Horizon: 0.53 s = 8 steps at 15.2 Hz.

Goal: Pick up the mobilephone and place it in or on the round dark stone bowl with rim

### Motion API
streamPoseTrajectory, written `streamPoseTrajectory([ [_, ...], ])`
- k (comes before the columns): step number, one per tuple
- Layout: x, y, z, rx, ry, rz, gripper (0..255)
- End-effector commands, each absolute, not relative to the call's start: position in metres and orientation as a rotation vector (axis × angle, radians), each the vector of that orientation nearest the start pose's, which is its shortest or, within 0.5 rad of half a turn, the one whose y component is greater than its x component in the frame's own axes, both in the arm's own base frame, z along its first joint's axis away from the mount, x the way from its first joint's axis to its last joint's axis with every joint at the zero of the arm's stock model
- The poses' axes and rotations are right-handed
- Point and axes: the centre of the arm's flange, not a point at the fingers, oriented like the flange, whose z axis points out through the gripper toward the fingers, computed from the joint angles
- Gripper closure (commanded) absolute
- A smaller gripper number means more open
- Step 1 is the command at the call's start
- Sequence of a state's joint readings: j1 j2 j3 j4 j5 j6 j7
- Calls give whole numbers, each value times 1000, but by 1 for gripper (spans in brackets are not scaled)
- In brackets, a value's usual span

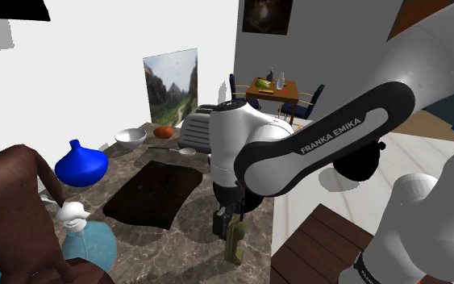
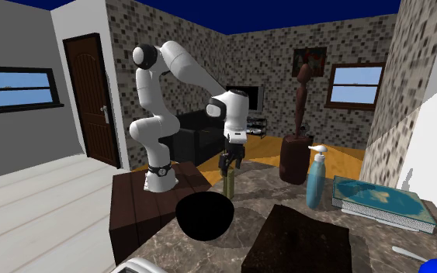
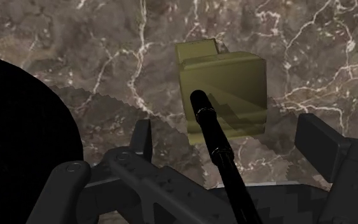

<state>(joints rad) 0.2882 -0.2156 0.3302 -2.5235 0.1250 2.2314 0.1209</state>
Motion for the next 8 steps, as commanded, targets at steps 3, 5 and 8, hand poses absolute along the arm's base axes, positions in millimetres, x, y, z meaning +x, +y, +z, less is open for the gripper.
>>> streamPoseTrajectory([
  [3, 351, 251, 342, -3080, -635, 138, 0],
  [5, 351, 251, 342, -3080, -635, 138, 0],
  [8, 351, 252, 342, -3080, -635, 139, 255],
])
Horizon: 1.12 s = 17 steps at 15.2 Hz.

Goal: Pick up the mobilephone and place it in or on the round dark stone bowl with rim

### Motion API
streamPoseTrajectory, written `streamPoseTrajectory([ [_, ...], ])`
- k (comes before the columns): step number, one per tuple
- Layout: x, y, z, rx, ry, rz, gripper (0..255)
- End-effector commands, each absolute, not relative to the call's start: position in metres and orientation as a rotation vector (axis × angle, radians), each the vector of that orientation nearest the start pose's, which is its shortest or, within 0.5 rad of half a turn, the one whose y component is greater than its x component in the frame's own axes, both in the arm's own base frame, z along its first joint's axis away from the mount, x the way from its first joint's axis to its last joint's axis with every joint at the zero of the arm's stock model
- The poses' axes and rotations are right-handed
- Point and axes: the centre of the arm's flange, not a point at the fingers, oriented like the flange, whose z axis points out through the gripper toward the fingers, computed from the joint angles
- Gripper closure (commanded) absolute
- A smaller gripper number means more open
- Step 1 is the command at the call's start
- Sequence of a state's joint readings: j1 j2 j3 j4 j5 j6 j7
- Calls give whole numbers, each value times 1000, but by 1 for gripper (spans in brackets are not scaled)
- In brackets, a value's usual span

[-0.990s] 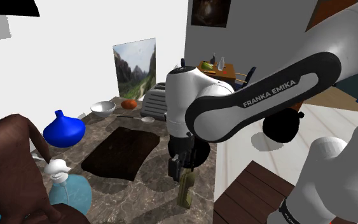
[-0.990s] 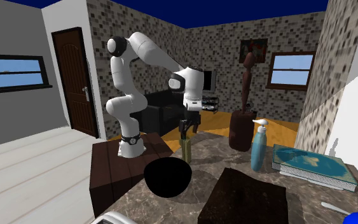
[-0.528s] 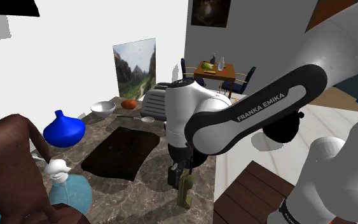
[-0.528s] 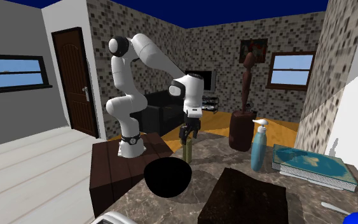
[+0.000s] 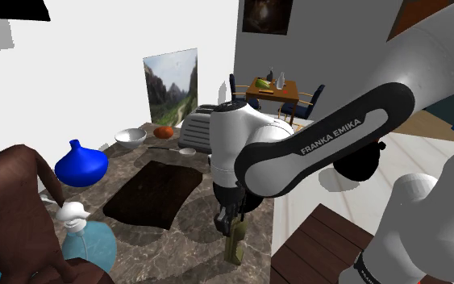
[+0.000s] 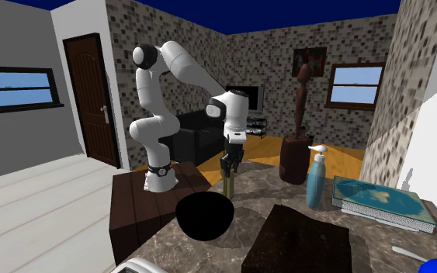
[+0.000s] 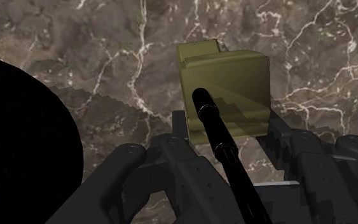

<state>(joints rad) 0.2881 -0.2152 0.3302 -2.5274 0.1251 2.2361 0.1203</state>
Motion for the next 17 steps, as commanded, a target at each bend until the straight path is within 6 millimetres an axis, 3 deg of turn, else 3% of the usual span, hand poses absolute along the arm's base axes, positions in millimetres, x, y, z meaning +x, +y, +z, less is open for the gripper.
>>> streamPoseTrajectory([
  [1, 351, 252, 342, -3080, -635, 139, 255],
  [8, 351, 251, 342, -3080, -635, 138, 255],
  [17, 351, 251, 390, -3080, -635, 138, 255],
])
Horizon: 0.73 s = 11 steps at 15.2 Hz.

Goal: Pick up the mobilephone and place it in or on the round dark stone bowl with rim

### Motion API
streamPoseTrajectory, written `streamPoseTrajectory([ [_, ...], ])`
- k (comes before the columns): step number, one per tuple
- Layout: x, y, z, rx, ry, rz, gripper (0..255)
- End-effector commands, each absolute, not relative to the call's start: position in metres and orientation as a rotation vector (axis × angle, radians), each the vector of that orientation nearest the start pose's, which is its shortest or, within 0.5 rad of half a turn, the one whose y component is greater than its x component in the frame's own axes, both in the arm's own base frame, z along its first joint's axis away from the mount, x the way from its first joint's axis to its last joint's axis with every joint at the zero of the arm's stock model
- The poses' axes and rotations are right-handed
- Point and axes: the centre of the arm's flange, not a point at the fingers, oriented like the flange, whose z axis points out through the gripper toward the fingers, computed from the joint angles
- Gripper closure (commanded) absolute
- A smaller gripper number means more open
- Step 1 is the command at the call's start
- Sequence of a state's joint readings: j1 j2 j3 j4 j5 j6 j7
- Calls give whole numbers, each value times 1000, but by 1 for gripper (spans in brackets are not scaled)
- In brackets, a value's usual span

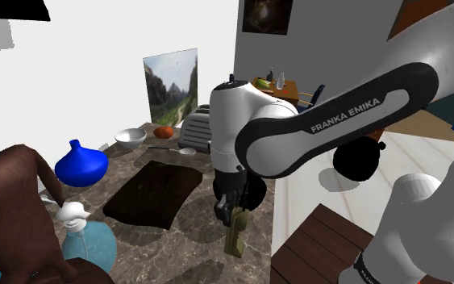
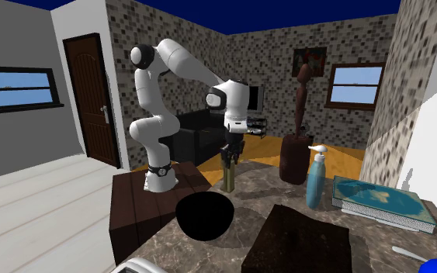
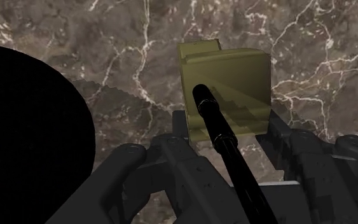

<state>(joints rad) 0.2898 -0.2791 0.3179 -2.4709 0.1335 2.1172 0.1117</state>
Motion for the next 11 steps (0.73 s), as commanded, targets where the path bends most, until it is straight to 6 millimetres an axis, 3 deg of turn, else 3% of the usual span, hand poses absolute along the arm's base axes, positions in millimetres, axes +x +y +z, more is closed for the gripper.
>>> streamPoseTrajectory([
  [1, 351, 251, 395, -3080, -635, 138, 255],
  [11, 351, 251, 448, -3080, -635, 138, 255],
])
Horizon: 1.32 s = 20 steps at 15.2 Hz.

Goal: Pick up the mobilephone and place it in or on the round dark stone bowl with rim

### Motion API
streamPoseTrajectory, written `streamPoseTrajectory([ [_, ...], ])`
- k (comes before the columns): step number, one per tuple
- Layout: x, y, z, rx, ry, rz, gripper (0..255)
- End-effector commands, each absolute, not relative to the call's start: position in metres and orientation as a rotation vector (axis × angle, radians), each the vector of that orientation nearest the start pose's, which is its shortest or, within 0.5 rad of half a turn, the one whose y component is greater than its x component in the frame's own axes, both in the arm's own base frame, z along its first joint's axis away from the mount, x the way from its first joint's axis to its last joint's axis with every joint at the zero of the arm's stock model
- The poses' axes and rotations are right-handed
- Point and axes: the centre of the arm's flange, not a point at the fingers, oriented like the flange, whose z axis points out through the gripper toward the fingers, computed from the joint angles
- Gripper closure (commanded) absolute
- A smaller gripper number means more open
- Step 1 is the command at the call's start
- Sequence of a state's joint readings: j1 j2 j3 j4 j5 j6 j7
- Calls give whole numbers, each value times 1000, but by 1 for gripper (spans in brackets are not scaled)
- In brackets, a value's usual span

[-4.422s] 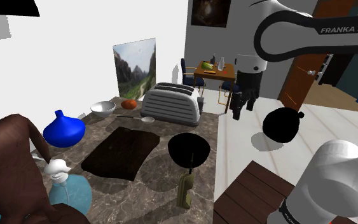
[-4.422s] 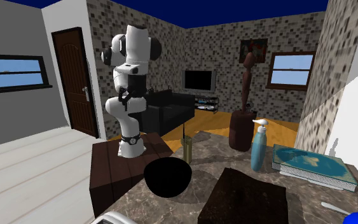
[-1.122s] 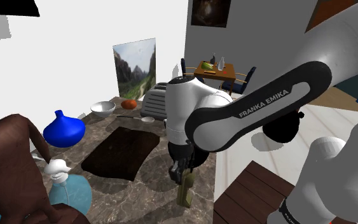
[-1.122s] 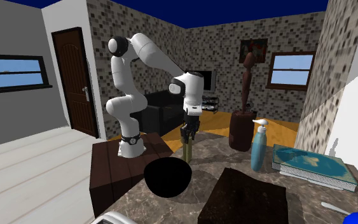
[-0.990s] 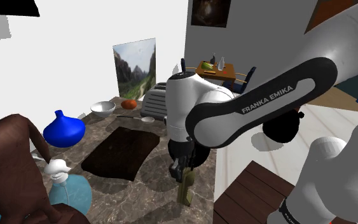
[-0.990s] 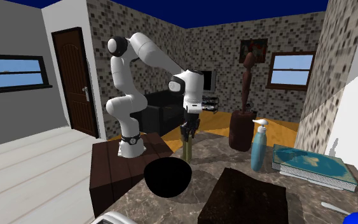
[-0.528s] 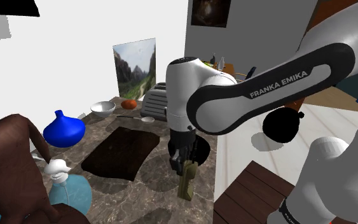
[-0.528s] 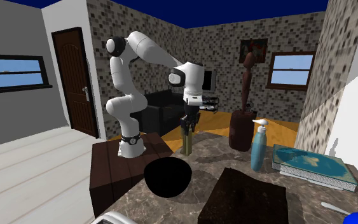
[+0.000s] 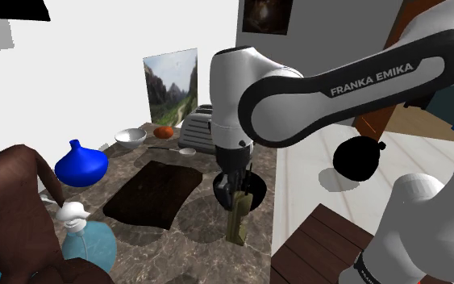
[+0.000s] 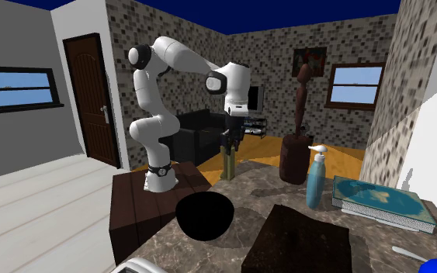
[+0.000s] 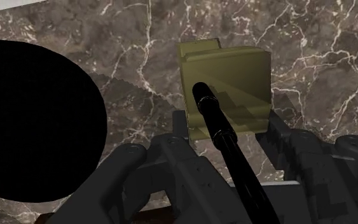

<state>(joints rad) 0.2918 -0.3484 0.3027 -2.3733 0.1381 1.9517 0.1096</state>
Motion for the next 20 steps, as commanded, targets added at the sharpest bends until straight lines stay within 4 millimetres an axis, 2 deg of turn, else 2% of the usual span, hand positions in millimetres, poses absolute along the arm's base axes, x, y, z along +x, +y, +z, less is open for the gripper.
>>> streamPoseTrajectory([
  [1, 351, 251, 453, -3080, -635, 138, 255],
  [13, 351, 251, 516, -3080, -635, 138, 255],
  [20, 411, 182, 524, -3080, -635, 138, 255],
])
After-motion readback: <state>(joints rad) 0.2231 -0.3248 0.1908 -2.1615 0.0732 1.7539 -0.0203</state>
